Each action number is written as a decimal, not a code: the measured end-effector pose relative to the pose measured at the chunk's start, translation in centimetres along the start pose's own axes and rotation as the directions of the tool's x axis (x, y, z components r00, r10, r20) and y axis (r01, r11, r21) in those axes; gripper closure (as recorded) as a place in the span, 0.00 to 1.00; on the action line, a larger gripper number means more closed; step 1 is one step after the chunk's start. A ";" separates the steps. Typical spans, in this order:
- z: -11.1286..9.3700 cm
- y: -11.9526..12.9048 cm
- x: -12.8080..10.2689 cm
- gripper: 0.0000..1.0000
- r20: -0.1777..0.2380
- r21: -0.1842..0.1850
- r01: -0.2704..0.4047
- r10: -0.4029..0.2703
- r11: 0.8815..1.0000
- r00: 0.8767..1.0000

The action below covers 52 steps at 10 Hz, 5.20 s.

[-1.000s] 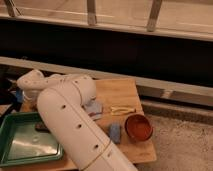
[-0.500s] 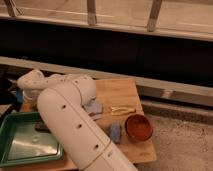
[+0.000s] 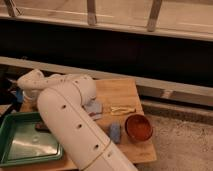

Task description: Place fork in plastic cup

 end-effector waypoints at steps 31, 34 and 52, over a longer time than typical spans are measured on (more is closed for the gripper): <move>-17.9 -4.7 2.6 1.00 0.498 -0.011 -0.041 0.041 0.999 0.866; -16.6 -5.5 3.6 1.00 0.494 -0.026 -0.072 0.075 0.997 0.866; -11.2 -6.0 7.0 0.83 0.490 -0.173 -0.166 0.231 0.971 0.841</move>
